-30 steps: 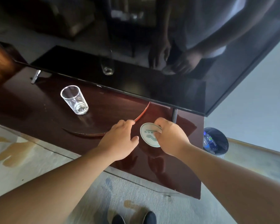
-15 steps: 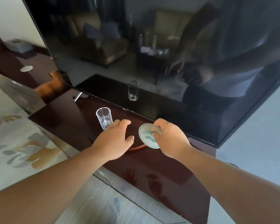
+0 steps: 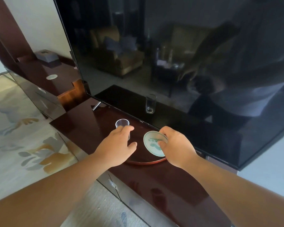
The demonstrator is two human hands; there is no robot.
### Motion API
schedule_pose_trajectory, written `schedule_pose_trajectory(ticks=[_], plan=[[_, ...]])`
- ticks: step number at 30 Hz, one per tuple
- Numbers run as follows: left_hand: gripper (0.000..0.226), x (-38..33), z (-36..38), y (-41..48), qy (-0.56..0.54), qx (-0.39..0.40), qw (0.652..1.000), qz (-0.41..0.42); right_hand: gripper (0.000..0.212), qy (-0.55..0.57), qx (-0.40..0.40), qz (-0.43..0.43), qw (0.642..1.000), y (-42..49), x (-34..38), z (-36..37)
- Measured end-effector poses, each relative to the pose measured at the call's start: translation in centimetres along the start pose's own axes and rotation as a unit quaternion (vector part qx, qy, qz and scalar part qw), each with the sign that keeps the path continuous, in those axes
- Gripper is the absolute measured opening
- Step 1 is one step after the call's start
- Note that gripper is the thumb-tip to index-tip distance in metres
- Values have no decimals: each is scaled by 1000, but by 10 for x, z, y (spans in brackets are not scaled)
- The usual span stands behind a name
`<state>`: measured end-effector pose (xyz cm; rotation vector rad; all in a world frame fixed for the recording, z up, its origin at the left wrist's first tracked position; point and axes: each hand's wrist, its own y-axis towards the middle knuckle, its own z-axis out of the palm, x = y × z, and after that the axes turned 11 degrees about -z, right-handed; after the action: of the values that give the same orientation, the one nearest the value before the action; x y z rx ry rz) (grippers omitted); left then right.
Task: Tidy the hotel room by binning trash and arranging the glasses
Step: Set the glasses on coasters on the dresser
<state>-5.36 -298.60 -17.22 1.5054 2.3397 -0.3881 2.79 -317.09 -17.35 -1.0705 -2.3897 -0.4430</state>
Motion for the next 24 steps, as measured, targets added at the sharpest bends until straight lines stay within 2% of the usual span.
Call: schedule_pose_trajectory(ticks=[6, 14, 24], plan=[[51, 36, -15, 24, -6, 22, 999, 44, 12, -17, -13, 17, 1000, 28, 21, 17], [50, 101, -36, 78, -18, 68, 991, 110, 11, -30, -31, 92, 995, 73, 62, 53], [52, 140, -38, 108, -14, 105, 986, 132, 10, -14, -41, 157, 987, 84, 82, 73]])
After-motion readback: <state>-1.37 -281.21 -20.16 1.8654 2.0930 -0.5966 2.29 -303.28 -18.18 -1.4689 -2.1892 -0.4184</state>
